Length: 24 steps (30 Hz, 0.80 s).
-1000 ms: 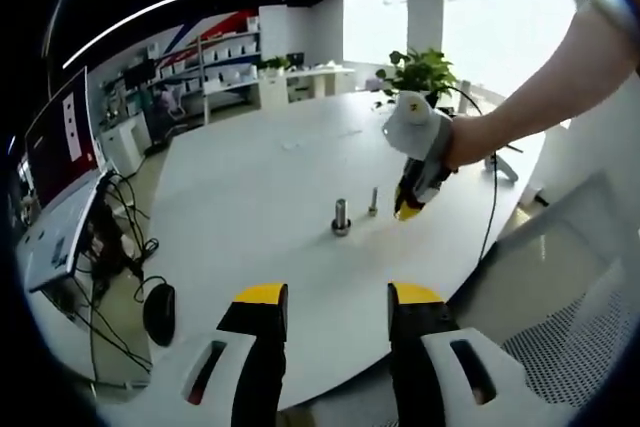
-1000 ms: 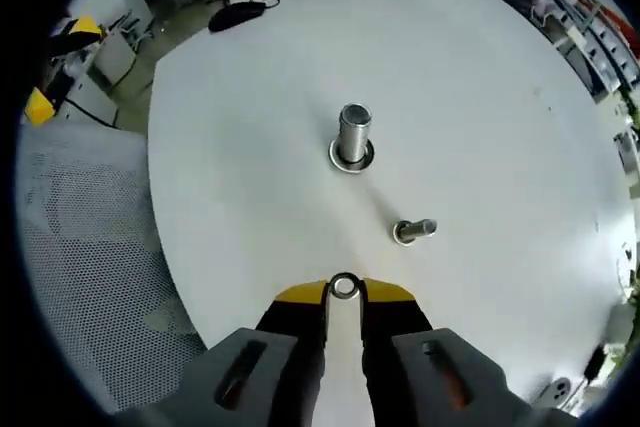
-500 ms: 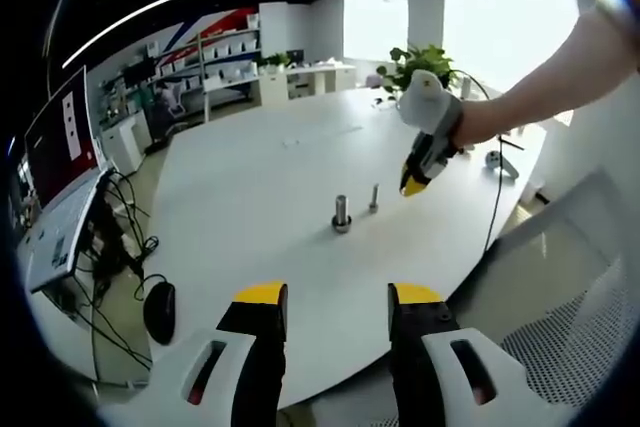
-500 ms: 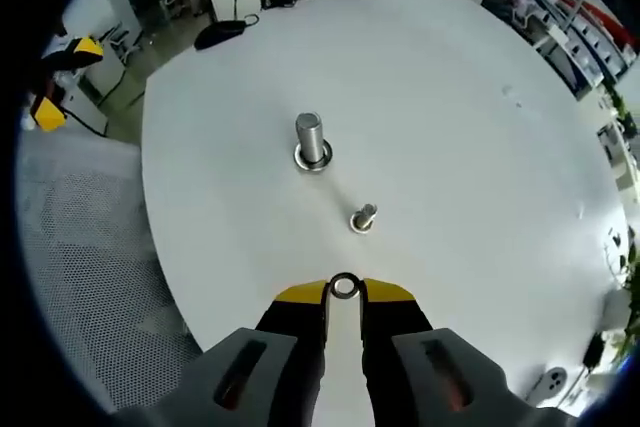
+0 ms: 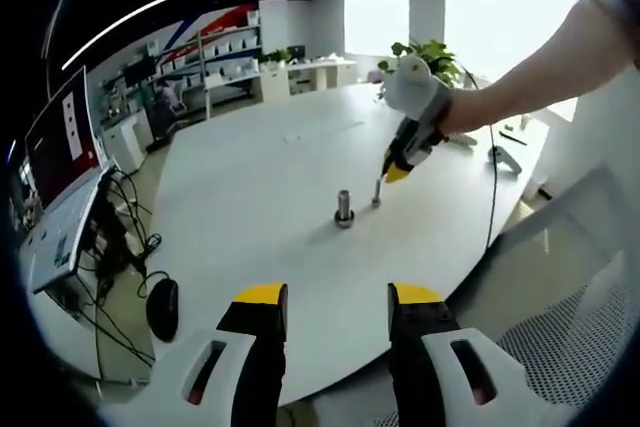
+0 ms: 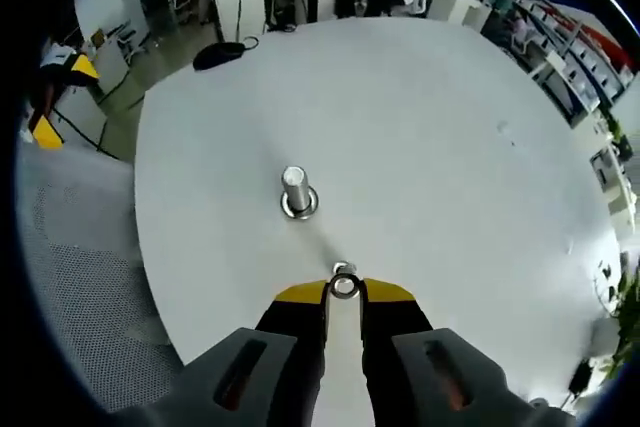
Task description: Place the washer onto the threaded stud by aligning its center hole with the stud, sliding it down to the base, and recovering from edge contact or off-axis alignment until the washer reaches the visible bottom stop.
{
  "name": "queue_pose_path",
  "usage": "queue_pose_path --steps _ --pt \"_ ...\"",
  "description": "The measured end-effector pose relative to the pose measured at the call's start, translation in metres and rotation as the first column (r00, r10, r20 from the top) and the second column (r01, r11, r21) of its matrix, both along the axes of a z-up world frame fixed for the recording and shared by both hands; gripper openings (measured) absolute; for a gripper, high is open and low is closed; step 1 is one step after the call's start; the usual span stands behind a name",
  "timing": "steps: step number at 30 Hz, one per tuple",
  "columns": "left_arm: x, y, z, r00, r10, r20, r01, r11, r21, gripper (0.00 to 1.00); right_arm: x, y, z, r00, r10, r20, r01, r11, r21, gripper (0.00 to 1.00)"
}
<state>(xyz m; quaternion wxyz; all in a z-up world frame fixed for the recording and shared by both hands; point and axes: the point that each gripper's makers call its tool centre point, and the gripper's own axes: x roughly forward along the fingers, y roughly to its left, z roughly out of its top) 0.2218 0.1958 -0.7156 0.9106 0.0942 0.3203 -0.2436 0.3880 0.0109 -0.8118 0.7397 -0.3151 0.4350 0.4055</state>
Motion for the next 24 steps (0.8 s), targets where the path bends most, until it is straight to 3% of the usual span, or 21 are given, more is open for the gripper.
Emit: queue_pose_path --steps 1,24 --pt "0.0 0.0 0.0 1.0 0.003 0.0 -0.003 1.0 -0.001 0.38 0.003 0.001 0.0 1.0 0.012 0.018 -0.012 1.0 -0.006 0.14" --pt "-0.002 -0.001 -0.004 1.0 -0.012 -0.018 0.013 1.0 0.021 0.38 0.008 0.002 -0.012 1.0 0.005 -0.018 -0.005 1.0 -0.017 0.14"
